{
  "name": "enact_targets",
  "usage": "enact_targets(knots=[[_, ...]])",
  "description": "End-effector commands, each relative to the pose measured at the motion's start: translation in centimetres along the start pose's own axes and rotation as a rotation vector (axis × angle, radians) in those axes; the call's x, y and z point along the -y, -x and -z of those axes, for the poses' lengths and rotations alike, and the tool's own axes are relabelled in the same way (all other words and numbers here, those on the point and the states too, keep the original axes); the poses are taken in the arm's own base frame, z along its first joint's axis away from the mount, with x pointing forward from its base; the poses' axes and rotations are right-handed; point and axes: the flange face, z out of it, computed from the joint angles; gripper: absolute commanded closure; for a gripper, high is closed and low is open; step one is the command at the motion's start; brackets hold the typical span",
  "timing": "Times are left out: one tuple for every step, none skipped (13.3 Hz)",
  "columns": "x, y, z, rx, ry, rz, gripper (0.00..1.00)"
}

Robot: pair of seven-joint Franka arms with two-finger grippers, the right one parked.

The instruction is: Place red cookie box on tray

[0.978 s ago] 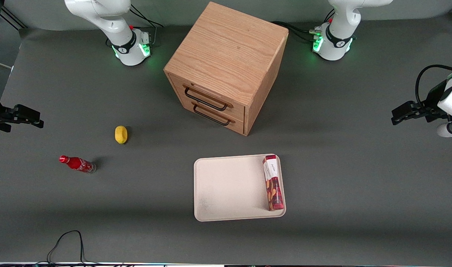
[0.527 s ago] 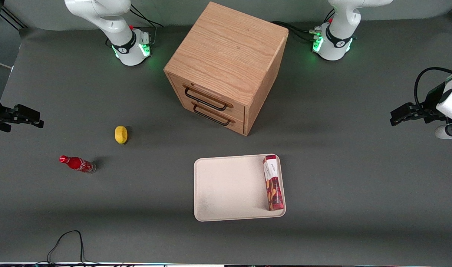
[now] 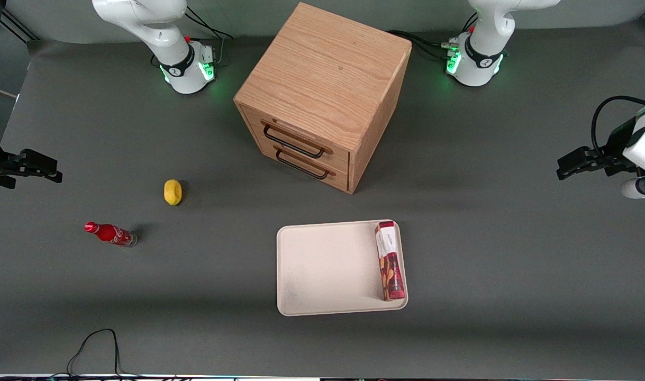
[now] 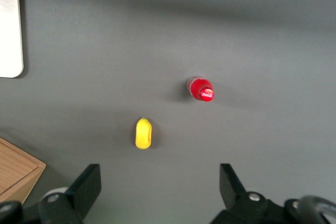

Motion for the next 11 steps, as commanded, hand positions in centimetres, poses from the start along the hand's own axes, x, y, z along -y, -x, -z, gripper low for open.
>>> enact_targets(knots=[[0.03,0.51,0.08,0.027,0.009,-0.029,0.00],[0.08,0.72,-0.01,0.045,0.005,-0.067,0.00],[0.20,0.88,-0.03,0.056,0.003,-0.074,0.00],[0.21,0.90,-0.04,0.057,0.003,-0.072,0.00],[0.13,1.00,0.12,0.056,0.003,-0.069,0.00],[0.13,1.00,0.12,0.056,0.003,-0.068,0.00],[0.04,1.03,0.11,0.057,0.003,-0.071,0.00],[0.05,1.09,0.18,0.057,0.003,-0.072,0.00],[-0.02,1.17,0.19,0.063,0.001,-0.074,0.00],[-0.09,1.21,0.24,0.065,-0.001,-0.076,0.00],[-0.17,1.23,0.23,0.066,-0.001,-0.077,0.00]])
